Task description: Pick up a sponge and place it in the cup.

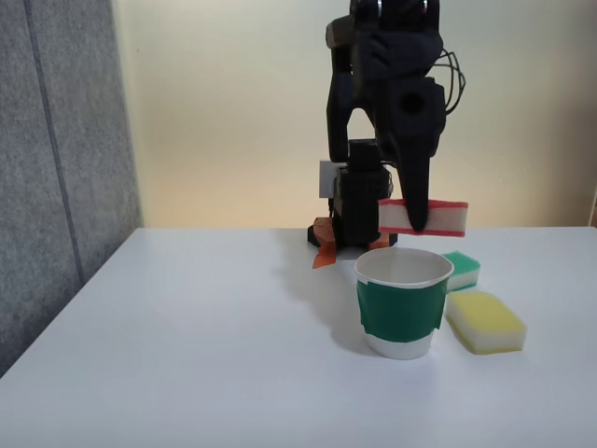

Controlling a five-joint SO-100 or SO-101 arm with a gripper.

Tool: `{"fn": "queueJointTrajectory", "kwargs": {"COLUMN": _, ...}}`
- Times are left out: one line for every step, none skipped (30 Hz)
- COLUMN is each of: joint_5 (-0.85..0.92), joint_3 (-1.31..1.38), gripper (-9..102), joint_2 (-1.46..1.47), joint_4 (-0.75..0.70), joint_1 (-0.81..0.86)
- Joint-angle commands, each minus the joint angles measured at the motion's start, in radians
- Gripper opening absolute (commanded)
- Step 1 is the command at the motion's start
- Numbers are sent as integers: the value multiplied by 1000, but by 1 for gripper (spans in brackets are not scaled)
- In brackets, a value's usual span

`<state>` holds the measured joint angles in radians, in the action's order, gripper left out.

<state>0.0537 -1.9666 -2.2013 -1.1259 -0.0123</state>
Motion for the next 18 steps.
{"fn": "queueJointTrajectory", "kwargs": {"joint_5": 58, "joint_3": -8, "gripper": 11, "joint_2": -43, "joint_4": 20, "joint_1": 9}}
{"fn": "queueJointTrajectory", "kwargs": {"joint_5": 71, "joint_3": -8, "gripper": 18, "joint_2": -44, "joint_4": 28, "joint_1": 15}}
{"fn": "queueJointTrajectory", "kwargs": {"joint_5": 83, "joint_3": -8, "gripper": 26, "joint_2": -44, "joint_4": 34, "joint_1": 18}}
{"fn": "queueJointTrajectory", "kwargs": {"joint_5": 92, "joint_3": -3, "gripper": 34, "joint_2": -44, "joint_4": 41, "joint_1": 23}}
{"fn": "queueJointTrajectory", "kwargs": {"joint_5": 104, "joint_3": 2, "gripper": 41, "joint_2": -44, "joint_4": 48, "joint_1": 26}}
{"fn": "queueJointTrajectory", "kwargs": {"joint_5": 114, "joint_3": 6, "gripper": 46, "joint_2": -44, "joint_4": 48, "joint_1": 28}}
{"fn": "queueJointTrajectory", "kwargs": {"joint_5": 114, "joint_3": 9, "gripper": 49, "joint_2": -44, "joint_4": 48, "joint_1": 29}}
{"fn": "queueJointTrajectory", "kwargs": {"joint_5": 121, "joint_3": 12, "gripper": 50, "joint_2": -44, "joint_4": 49, "joint_1": 31}}
{"fn": "queueJointTrajectory", "kwargs": {"joint_5": 123, "joint_3": 14, "gripper": 51, "joint_2": -44, "joint_4": 49, "joint_1": 32}}
{"fn": "queueJointTrajectory", "kwargs": {"joint_5": 124, "joint_3": 14, "gripper": 51, "joint_2": -44, "joint_4": 49, "joint_1": 32}}
{"fn": "queueJointTrajectory", "kwargs": {"joint_5": 126, "joint_3": 15, "gripper": 51, "joint_2": -46, "joint_4": 48, "joint_1": 32}}
{"fn": "queueJointTrajectory", "kwargs": {"joint_5": 126, "joint_3": 15, "gripper": 51, "joint_2": -48, "joint_4": 48, "joint_1": 32}}
{"fn": "queueJointTrajectory", "kwargs": {"joint_5": 126, "joint_3": 15, "gripper": 51, "joint_2": -48, "joint_4": 46, "joint_1": 32}}
{"fn": "queueJointTrajectory", "kwargs": {"joint_5": 124, "joint_3": 18, "gripper": 50, "joint_2": -48, "joint_4": 43, "joint_1": 32}}
{"fn": "queueJointTrajectory", "kwargs": {"joint_5": 117, "joint_3": 23, "gripper": 50, "joint_2": -48, "joint_4": 35, "joint_1": 32}}
{"fn": "queueJointTrajectory", "kwargs": {"joint_5": 112, "joint_3": 26, "gripper": 48, "joint_2": -48, "joint_4": 26, "joint_1": 32}}
{"fn": "queueJointTrajectory", "kwargs": {"joint_5": 106, "joint_3": 34, "gripper": 46, "joint_2": -48, "joint_4": 14, "joint_1": 34}}
{"fn": "queueJointTrajectory", "kwargs": {"joint_5": 101, "joint_3": 41, "gripper": 42, "joint_2": -49, "joint_4": -6, "joint_1": 37}}
